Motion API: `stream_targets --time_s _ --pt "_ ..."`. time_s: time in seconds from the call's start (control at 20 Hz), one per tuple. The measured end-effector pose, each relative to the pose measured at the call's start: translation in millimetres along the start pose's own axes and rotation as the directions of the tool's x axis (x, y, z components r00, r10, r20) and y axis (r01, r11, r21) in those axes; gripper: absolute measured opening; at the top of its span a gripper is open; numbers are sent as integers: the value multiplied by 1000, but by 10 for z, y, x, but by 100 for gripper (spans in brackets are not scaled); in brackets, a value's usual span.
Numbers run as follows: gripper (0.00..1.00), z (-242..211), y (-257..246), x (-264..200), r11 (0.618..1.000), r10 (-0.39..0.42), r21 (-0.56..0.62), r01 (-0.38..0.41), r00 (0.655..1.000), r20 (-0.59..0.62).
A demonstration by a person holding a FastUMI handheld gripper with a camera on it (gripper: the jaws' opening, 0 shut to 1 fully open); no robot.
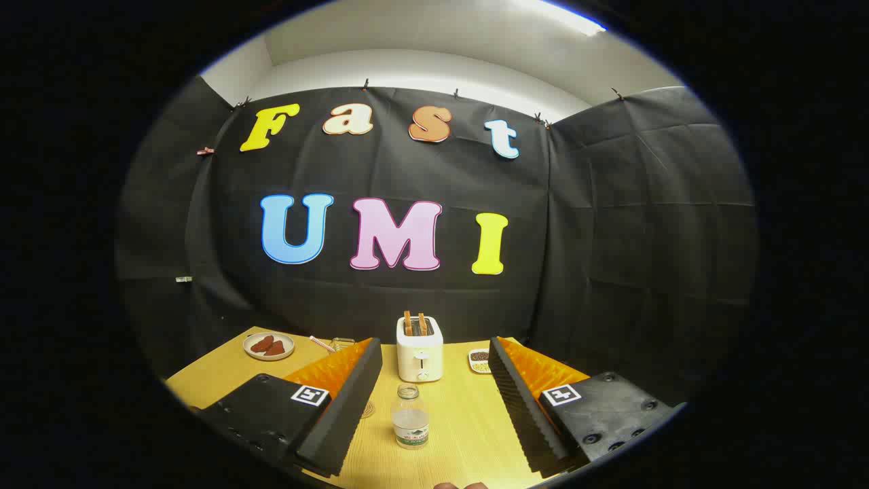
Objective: Take the bottle from table, then pour the juice into the cup, finally place the bottle on the coaster
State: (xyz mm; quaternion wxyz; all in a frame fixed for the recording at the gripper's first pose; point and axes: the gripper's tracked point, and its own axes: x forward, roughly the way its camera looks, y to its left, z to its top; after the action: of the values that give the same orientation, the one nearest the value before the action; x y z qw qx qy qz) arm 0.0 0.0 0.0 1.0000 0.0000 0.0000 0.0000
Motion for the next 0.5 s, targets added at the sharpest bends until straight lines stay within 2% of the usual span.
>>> stream_targets --time_s 0.5 --pt "98 -89 170 58 999 48 0 -48 999 -18"
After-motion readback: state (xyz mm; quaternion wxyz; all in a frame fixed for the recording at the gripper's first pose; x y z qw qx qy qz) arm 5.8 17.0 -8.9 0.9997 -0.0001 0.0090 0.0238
